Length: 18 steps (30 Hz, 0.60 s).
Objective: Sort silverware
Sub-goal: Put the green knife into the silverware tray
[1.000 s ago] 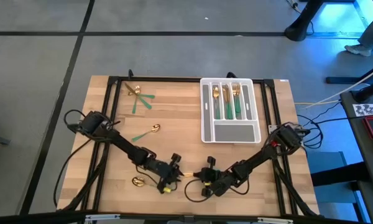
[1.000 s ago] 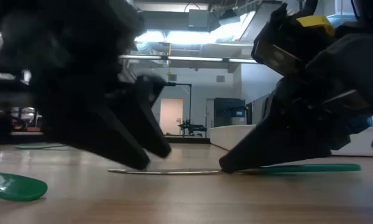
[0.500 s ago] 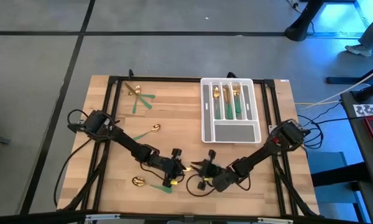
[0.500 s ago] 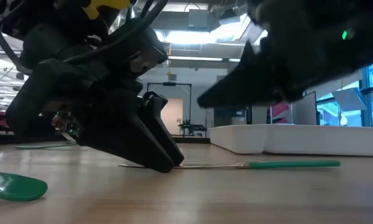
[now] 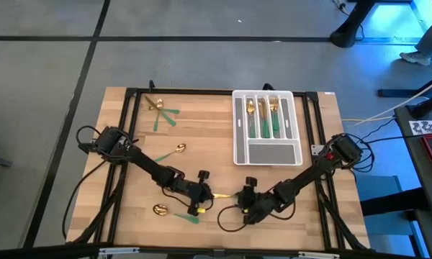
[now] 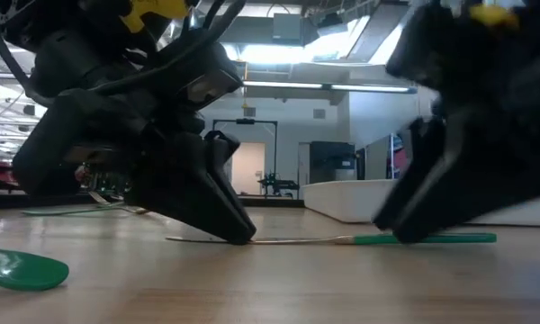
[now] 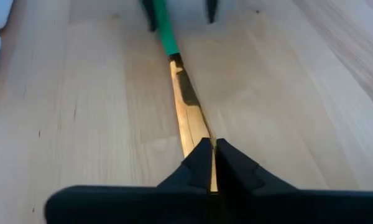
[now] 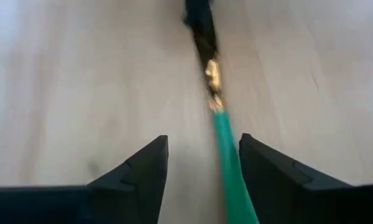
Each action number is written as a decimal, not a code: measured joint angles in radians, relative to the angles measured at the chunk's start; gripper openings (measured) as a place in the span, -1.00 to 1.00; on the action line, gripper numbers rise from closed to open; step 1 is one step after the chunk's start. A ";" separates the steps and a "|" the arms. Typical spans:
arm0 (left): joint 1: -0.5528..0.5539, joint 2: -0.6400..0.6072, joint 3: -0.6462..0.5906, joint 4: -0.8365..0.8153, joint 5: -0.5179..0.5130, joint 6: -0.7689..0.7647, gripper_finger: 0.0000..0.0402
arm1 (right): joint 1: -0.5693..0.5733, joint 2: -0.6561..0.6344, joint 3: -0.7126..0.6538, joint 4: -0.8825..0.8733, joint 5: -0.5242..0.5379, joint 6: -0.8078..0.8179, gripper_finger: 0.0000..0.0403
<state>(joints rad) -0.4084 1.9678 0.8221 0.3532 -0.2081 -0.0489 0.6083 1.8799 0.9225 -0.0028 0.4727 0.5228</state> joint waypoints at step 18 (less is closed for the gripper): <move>-0.038 -0.097 -0.009 -0.068 -0.057 0.069 -1.00 | -0.001 -0.005 0.002 -0.152 -0.115 0.140 -0.47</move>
<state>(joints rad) -0.4468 1.8709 0.8135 0.2848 -0.2656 0.0199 0.6075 1.8747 0.9249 -0.1547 0.3572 0.6630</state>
